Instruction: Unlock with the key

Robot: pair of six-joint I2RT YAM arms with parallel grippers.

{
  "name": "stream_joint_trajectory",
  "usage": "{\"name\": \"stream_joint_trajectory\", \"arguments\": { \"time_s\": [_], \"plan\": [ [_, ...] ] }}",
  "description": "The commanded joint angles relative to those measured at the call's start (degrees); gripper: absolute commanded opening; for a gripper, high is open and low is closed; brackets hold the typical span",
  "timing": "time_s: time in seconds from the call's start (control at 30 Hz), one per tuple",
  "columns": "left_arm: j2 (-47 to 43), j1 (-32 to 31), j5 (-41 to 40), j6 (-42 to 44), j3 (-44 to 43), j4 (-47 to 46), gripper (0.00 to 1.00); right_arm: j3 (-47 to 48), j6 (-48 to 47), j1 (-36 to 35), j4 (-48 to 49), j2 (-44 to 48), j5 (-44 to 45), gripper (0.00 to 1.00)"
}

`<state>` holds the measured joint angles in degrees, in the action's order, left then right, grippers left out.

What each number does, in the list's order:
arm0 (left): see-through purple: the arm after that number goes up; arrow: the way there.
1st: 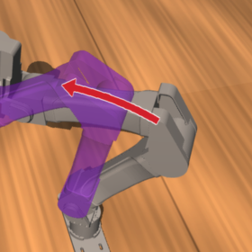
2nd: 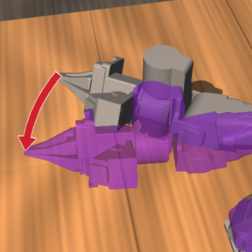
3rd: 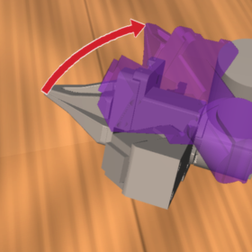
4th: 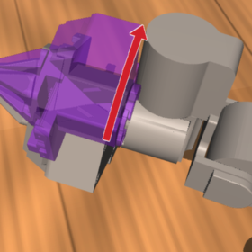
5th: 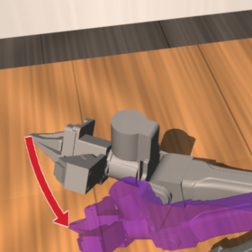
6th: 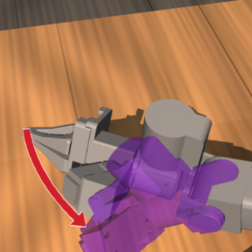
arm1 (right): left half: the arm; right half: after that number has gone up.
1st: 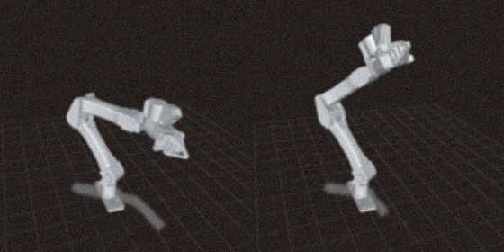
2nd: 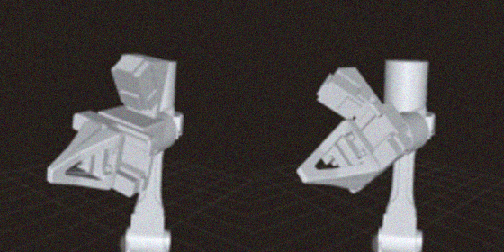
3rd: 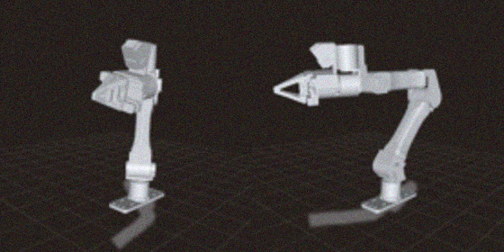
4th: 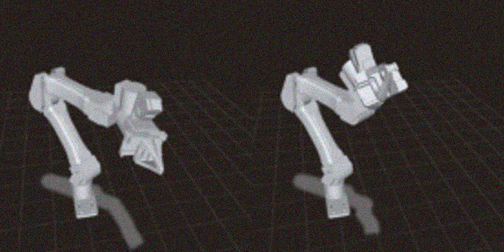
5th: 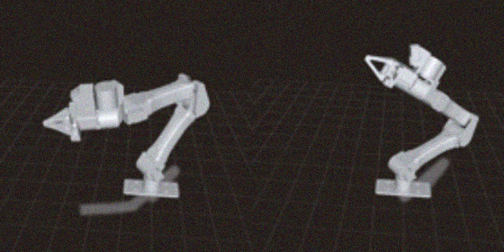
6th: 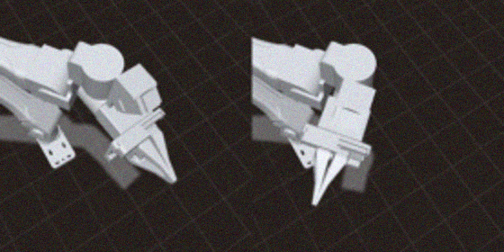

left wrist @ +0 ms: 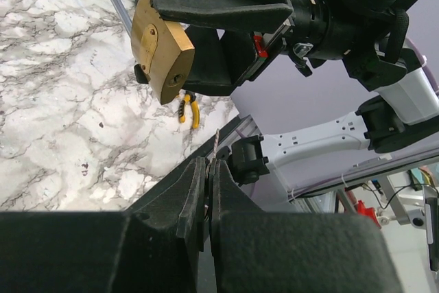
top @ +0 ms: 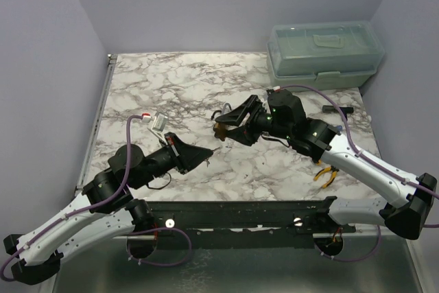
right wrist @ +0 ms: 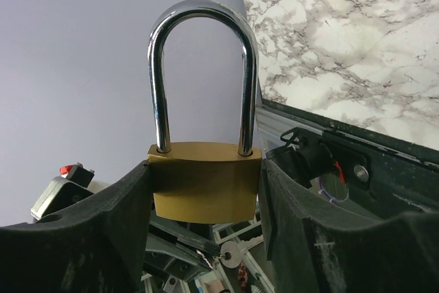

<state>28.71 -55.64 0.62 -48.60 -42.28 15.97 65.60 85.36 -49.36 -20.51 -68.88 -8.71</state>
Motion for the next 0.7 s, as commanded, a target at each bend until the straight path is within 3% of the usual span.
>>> {"name": "stream_joint_trajectory", "arguments": {
  "time_s": [0.0,0.3,0.43,0.67],
  "plan": [
    [-0.1,-0.3,-0.1,2.5,-1.3,1.8,0.00,2.4,-0.8,0.2,3.6,2.0,-1.7,0.00],
    [1.7,-0.3,-4.9,4.5,-3.7,4.3,0.00,2.8,0.1,0.2,0.0,3.1,2.4,0.00],
    [4.3,-0.3,-5.7,9.9,-6.3,5.8,0.00,8.3,1.2,0.2,-13.3,1.4,9.1,0.00],
    [7.6,-0.3,-7.4,28.7,-9.2,6.4,0.00,19.5,4.3,0.2,-36.3,-5.7,16.3,0.00]
  ]
}}
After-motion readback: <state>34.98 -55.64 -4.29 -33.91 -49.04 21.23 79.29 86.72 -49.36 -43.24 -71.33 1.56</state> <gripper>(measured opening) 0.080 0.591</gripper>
